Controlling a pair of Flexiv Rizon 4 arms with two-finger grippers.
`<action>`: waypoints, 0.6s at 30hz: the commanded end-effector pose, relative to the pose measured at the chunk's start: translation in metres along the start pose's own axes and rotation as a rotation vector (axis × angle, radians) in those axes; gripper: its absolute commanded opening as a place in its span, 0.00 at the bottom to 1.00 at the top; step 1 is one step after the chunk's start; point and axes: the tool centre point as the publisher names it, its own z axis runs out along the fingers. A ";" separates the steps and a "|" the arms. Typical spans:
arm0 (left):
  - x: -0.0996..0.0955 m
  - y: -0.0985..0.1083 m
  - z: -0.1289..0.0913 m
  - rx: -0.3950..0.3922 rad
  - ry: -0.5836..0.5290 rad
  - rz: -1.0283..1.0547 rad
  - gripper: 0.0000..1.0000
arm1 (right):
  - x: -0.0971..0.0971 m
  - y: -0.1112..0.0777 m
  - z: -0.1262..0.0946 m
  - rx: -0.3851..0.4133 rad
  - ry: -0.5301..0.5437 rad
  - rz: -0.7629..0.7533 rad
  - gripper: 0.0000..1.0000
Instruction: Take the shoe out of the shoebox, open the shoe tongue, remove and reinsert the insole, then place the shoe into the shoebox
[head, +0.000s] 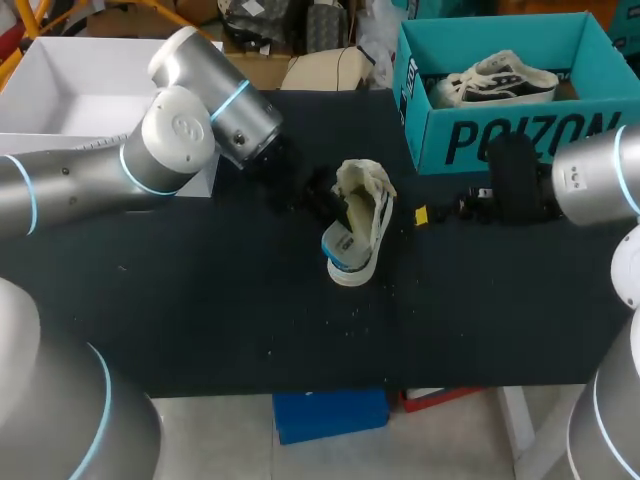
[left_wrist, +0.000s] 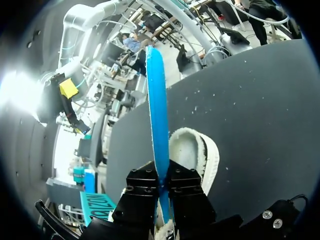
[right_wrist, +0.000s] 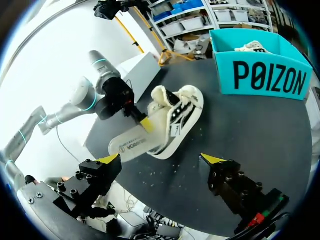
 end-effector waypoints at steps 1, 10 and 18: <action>0.003 0.008 0.005 -0.015 -0.010 -0.006 0.00 | 0.001 0.001 0.001 0.002 -0.002 0.001 1.00; 0.002 0.012 0.005 -0.037 -0.018 -0.016 0.09 | 0.001 0.001 0.001 0.002 -0.002 0.001 1.00; -0.013 -0.022 -0.005 -0.030 -0.010 0.004 0.35 | 0.001 0.001 0.001 0.002 -0.002 0.001 1.00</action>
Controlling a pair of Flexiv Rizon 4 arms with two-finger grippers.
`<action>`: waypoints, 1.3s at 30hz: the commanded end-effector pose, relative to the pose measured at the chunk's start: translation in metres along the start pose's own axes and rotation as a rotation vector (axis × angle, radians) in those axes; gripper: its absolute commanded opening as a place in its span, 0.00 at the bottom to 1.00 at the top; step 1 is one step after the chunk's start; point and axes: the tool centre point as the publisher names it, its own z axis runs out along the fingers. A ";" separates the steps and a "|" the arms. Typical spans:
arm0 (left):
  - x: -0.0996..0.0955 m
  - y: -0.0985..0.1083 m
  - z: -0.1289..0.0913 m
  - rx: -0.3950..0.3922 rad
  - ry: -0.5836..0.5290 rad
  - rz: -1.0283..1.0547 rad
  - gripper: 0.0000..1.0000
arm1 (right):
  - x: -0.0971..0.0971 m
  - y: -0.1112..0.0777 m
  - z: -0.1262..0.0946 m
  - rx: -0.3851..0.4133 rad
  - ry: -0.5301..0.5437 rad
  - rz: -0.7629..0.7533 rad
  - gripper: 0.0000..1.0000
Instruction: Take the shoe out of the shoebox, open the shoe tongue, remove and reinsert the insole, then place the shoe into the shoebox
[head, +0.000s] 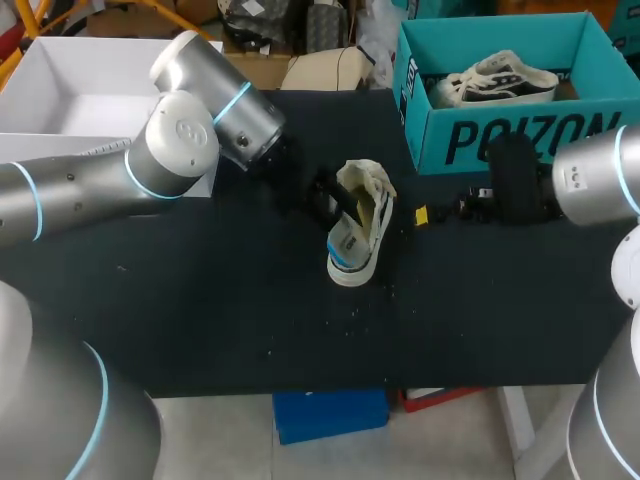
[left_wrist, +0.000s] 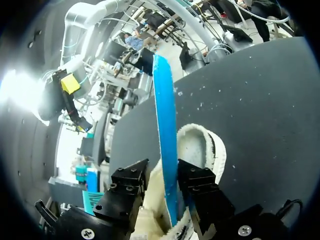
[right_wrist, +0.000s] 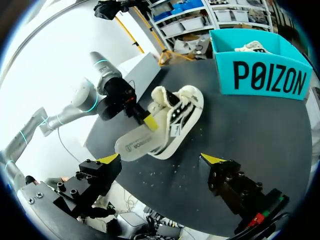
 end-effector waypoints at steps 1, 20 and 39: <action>-0.003 -0.023 -0.009 -0.023 0.008 -0.001 0.31 | 0.001 0.001 0.001 0.002 -0.003 0.000 1.00; 0.000 -0.057 -0.005 0.057 -0.074 -0.020 0.00 | 0.001 0.001 0.001 0.002 -0.003 0.000 1.00; 0.001 -0.028 -0.005 0.077 -0.192 -0.008 0.00 | 0.001 0.001 0.001 0.002 -0.003 0.000 1.00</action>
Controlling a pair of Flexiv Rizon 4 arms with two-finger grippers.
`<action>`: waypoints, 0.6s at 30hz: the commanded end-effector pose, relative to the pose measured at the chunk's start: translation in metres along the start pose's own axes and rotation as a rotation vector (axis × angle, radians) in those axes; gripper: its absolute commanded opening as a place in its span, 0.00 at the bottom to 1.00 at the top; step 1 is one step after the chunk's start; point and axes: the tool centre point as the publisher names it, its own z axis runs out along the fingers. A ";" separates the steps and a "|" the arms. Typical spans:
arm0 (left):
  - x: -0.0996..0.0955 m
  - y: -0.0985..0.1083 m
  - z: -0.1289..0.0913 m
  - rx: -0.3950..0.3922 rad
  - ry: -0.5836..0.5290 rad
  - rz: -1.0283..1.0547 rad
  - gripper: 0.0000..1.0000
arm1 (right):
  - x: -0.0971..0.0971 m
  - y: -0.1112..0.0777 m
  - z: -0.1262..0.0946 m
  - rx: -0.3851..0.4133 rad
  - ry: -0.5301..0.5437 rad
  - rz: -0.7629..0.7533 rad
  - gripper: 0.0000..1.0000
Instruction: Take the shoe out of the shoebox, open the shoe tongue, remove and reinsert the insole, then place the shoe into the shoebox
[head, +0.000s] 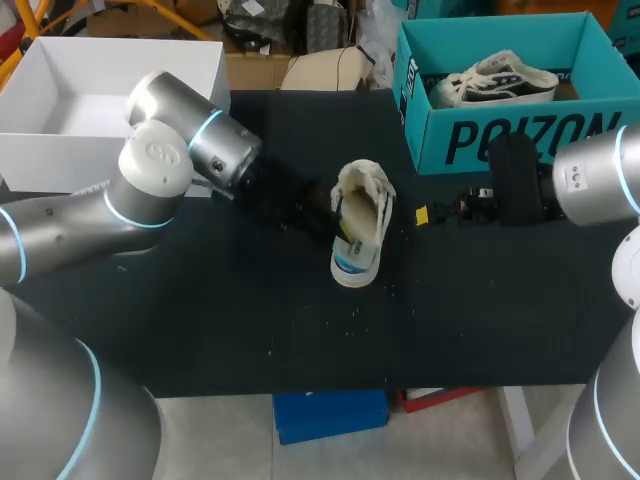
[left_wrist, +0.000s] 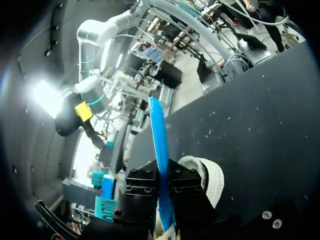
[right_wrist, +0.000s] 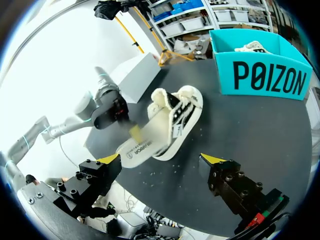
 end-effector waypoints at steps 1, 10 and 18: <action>-0.005 0.008 -0.002 -0.011 0.017 0.012 0.00 | 0.001 0.001 0.001 0.002 -0.003 0.001 1.00; -0.004 0.027 -0.001 -0.028 0.035 -0.005 0.00 | 0.001 0.001 0.001 0.002 -0.003 0.001 1.00; 0.004 0.039 -0.001 -0.043 0.038 -0.039 0.00 | 0.001 0.001 0.001 0.002 -0.003 0.001 1.00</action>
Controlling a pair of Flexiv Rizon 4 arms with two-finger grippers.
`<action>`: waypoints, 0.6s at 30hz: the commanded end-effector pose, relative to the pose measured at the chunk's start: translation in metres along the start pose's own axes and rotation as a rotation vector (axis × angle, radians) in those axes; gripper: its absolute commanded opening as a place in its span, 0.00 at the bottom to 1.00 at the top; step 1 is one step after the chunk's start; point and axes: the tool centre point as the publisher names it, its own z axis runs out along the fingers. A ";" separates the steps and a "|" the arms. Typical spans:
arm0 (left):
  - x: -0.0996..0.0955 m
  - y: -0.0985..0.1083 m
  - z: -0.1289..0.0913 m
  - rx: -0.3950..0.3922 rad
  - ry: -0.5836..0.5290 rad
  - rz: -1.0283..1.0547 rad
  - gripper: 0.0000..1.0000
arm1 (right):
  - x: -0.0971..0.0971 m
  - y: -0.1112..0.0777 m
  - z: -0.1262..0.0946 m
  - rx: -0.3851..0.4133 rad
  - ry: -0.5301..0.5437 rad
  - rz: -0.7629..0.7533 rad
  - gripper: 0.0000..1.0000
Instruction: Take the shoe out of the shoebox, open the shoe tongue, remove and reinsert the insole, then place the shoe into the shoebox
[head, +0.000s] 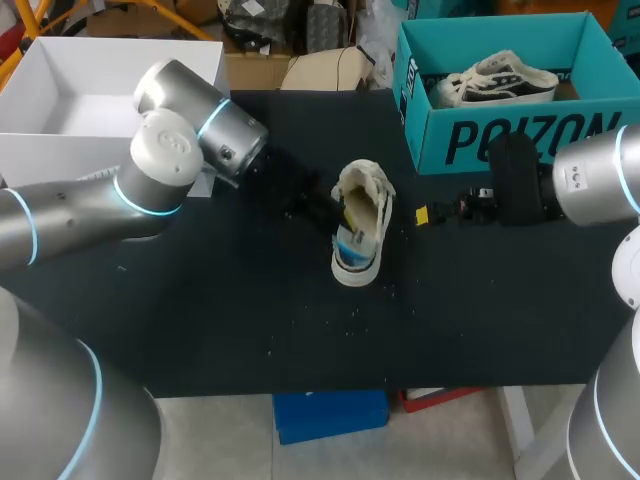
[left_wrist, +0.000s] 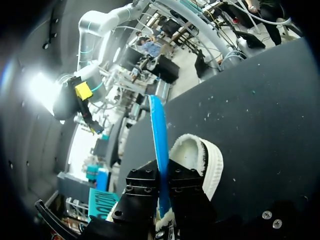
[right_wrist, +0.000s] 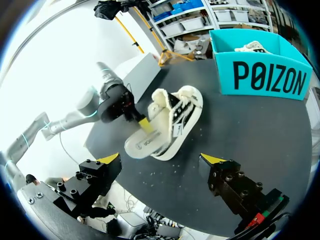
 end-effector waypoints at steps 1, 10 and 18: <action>0.003 0.008 0.001 -0.009 -0.006 -0.004 0.00 | 0.001 0.001 0.001 0.002 -0.003 0.001 1.00; 0.002 0.007 -0.002 -0.048 0.000 -0.012 0.38 | 0.001 0.001 0.001 0.002 -0.003 0.001 1.00; -0.010 -0.026 -0.001 0.011 0.045 0.002 0.55 | 0.001 0.001 0.001 0.002 -0.003 0.001 1.00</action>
